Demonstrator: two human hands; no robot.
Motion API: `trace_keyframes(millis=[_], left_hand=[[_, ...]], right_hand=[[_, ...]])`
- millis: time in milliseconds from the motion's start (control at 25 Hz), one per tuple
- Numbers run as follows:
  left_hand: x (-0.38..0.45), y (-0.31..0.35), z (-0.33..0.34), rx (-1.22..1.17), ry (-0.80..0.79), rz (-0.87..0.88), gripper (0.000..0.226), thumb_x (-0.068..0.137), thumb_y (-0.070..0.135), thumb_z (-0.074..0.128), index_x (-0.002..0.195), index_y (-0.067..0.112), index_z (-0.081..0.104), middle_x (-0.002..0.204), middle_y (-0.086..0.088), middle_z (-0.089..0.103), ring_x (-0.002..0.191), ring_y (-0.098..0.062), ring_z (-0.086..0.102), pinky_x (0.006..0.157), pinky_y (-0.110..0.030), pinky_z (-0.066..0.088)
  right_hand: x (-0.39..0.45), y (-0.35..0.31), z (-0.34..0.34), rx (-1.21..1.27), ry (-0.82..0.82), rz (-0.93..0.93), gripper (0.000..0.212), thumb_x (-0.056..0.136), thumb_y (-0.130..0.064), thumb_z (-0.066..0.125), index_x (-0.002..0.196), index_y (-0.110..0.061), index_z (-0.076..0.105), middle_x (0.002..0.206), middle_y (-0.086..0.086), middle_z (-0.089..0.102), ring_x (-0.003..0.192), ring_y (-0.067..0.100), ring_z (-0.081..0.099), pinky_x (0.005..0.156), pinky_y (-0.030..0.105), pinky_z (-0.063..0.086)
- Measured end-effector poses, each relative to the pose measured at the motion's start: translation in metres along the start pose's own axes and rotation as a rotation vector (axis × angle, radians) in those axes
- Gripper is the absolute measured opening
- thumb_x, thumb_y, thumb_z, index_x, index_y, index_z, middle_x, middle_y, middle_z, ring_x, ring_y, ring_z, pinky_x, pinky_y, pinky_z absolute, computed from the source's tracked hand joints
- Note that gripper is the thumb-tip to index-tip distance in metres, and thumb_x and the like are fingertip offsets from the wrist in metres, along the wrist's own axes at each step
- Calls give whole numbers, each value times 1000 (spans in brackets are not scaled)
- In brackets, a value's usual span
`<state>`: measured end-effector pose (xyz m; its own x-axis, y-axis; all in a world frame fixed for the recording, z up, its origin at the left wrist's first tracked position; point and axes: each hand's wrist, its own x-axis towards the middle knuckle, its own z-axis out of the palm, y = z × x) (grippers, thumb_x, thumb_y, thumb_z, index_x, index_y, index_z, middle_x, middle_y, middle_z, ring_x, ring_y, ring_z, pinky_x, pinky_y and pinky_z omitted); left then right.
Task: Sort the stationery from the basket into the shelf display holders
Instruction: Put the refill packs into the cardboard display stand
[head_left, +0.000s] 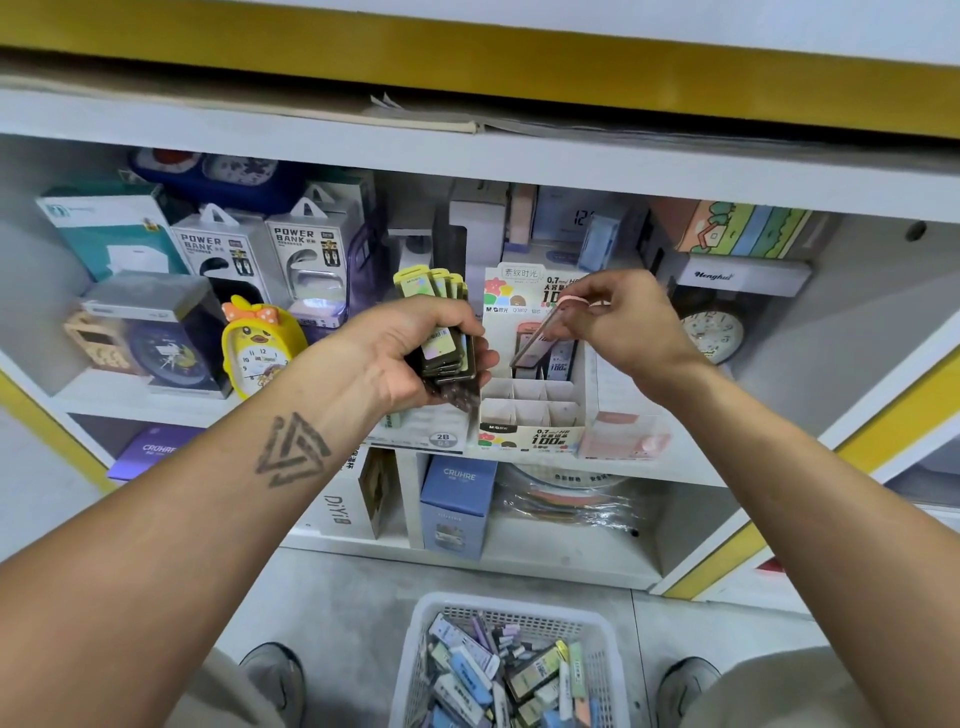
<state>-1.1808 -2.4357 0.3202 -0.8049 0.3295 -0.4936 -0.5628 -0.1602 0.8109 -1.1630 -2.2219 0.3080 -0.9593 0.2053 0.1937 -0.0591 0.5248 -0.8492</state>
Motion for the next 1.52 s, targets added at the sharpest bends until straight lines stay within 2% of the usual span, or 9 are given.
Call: trace_keyframes(millis=[280,400,480,640,800,960,1080,1320,1520], left_hand=[[-2,-2,1,29,-58,-30,10,80,-4,62,87,3,61,88,-17,66,77,-30,71,69,-40,59],[-3,-2,3,0,-95,-47,11,80,-4,62,89,2,62,89,-19,68,82,-33,72,77,-46,58],[-4,-2,4,-11,-122,-55,11,80,-4,61,89,2,64,92,-21,70,85,-34,73,79,-48,57],[-6,-3,9,19,-199,-62,37,72,-3,61,108,0,67,111,-24,69,98,-33,71,82,-47,58],[-6,-6,10,25,-202,-70,42,67,-1,63,108,-1,67,106,-24,70,94,-33,71,84,-49,56],[-4,-2,4,-29,-62,-59,20,75,-4,63,94,3,61,99,-20,67,78,-32,69,61,-45,61],[0,0,-1,-36,37,-33,12,78,-4,64,87,2,60,96,-19,65,70,-29,69,73,-46,59],[2,-3,1,-25,96,2,13,79,-4,62,88,4,57,90,-17,63,77,-29,70,87,-45,55],[0,-4,1,-49,43,-19,14,80,-5,62,90,3,58,91,-18,66,73,-29,72,77,-41,57]], right_hand=[[-2,9,14,-473,-42,-320,9,97,-22,63,105,-23,61,89,2,71,78,25,67,75,41,56],[0,8,17,-635,-3,-409,16,97,-17,61,109,-16,72,104,2,73,95,25,66,84,36,53],[-1,2,18,-480,2,-334,21,97,-13,61,113,-14,74,110,1,73,92,17,67,81,26,51],[-9,-12,23,260,-251,58,12,93,-18,70,103,-12,72,78,3,75,61,12,65,51,23,48],[-11,-14,22,380,-281,185,12,85,-4,76,96,-5,71,77,11,72,58,14,62,53,22,48],[-1,-15,3,563,-113,215,20,83,9,66,96,-4,58,82,20,72,54,19,56,45,24,40],[3,-12,-4,321,-49,96,15,84,9,67,94,-2,61,86,24,71,51,19,59,45,25,46],[2,-4,-9,38,-44,-4,14,79,-18,85,78,-8,76,78,16,75,75,34,73,80,46,62],[7,3,-7,-283,-42,-31,22,79,-24,85,96,-12,76,75,-4,68,62,8,59,55,14,45]])
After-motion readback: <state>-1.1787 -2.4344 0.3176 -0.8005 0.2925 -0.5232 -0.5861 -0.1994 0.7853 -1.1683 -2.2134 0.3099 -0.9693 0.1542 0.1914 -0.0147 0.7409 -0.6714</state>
